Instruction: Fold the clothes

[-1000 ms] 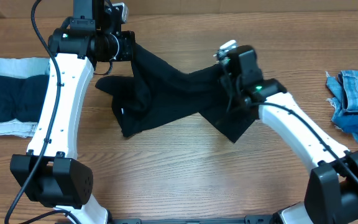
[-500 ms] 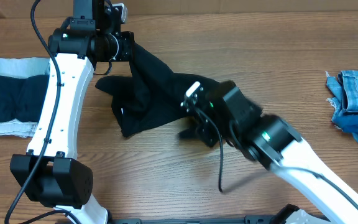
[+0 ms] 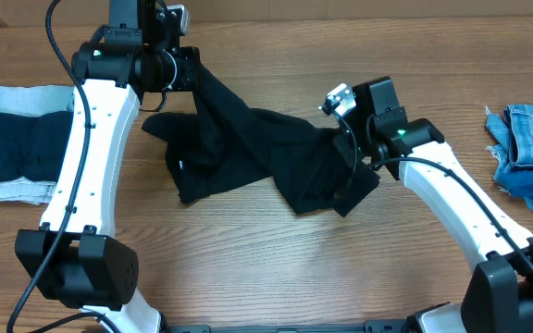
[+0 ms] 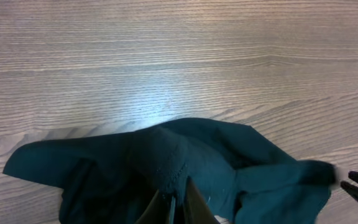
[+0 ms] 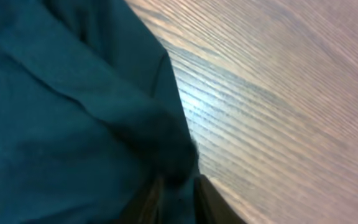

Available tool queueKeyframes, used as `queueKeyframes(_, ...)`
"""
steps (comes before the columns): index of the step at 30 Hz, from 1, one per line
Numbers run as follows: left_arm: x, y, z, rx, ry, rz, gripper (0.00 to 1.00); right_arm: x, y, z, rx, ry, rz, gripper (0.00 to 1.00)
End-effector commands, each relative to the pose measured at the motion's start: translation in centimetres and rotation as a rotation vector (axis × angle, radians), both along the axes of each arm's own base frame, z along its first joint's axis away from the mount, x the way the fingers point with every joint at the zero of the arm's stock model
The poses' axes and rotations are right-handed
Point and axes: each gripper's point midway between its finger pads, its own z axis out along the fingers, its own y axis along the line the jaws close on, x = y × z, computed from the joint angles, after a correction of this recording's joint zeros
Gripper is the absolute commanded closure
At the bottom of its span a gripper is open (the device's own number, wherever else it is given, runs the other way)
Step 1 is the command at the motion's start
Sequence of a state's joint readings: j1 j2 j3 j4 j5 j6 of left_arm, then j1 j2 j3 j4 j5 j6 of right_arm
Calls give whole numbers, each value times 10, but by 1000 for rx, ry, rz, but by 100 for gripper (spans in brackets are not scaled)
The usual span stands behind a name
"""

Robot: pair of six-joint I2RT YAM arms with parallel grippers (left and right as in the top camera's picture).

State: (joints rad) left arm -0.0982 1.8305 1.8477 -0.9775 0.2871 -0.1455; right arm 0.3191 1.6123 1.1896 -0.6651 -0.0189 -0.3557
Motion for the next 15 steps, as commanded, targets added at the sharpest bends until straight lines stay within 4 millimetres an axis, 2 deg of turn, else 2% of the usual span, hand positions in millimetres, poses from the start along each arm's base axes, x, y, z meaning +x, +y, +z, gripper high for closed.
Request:
queueKeyframes(1, -1, 1, 19, 16, -55, -17, 95, 12, -26, 16, 85, -23, -345, 75)
queueKeyframes(3, -1, 1, 19, 16, -55, -17, 95, 6, -38, 11, 143, 41, -501, 76)
queueKeyframes(4, -1, 1, 19, 16, -55, -17, 95, 0, -38, 7, 182, 86, -545, 76)
queueKeyframes(7, -1, 1, 19, 16, -55, -17, 95, -28, 10, 6, 376, 281, -430, 76)
queueKeyframes(10, -1, 1, 19, 16, -56, -17, 95, -46, 46, 6, 466, 389, -527, 62)
queueKeyframes(13, -1, 1, 19, 17, -57, -20, 95, -44, 79, 13, 555, 390, -568, 61)
queueKeyframes(15, -1, 1, 19, 17, -56, -20, 95, -40, 92, 11, 587, 388, -623, 62)
